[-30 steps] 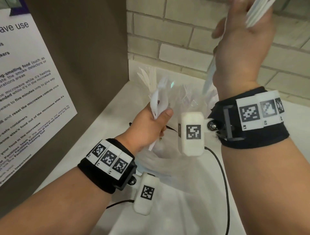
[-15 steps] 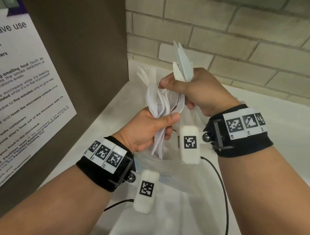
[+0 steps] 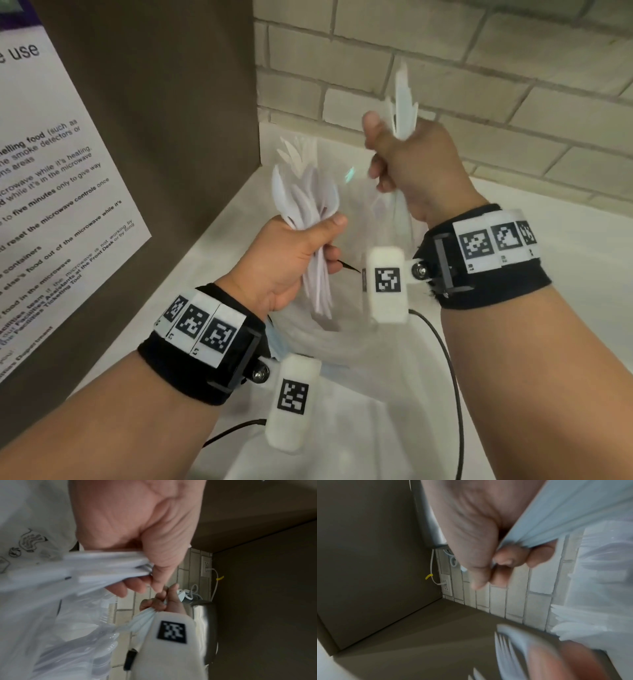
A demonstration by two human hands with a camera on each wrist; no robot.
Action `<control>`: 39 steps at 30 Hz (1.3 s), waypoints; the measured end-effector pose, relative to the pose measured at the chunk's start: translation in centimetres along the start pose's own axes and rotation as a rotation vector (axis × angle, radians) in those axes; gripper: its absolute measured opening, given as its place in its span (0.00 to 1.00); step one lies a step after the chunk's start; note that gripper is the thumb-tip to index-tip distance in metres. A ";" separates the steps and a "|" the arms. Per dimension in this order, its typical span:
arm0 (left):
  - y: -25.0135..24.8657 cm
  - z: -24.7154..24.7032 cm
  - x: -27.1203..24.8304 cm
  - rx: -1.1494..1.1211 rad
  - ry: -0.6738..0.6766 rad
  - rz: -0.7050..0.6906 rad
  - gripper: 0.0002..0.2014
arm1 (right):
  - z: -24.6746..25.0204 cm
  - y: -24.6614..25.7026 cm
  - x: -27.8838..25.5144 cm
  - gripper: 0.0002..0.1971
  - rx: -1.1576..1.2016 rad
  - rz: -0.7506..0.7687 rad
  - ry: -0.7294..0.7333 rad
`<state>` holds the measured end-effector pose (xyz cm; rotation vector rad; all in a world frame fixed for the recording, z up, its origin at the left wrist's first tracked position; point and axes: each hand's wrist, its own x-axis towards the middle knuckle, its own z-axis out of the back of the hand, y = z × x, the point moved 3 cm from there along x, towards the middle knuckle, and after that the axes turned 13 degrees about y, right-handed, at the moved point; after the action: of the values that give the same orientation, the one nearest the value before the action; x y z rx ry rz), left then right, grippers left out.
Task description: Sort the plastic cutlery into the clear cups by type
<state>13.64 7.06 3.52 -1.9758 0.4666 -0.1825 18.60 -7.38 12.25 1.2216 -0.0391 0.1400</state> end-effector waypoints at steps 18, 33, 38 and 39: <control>-4.0 5.5 2.3 0.099 -0.391 -0.165 0.06 | -6.7 -4.2 12.0 0.10 0.065 0.109 0.003; -3.9 5.0 1.8 0.065 -0.300 -0.138 0.04 | -5.5 -4.0 11.3 0.13 0.248 -0.070 -0.058; -4.2 3.5 1.5 0.030 -0.119 -0.104 0.05 | -4.3 0.4 6.2 0.04 0.161 0.001 0.131; -4.2 3.1 1.4 0.041 -0.078 -0.097 0.05 | -4.2 0.9 4.9 0.08 0.124 -0.011 0.200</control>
<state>16.98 10.61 5.83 -1.9592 0.3152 -0.1738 23.19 -2.66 12.19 1.3254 0.1528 0.2573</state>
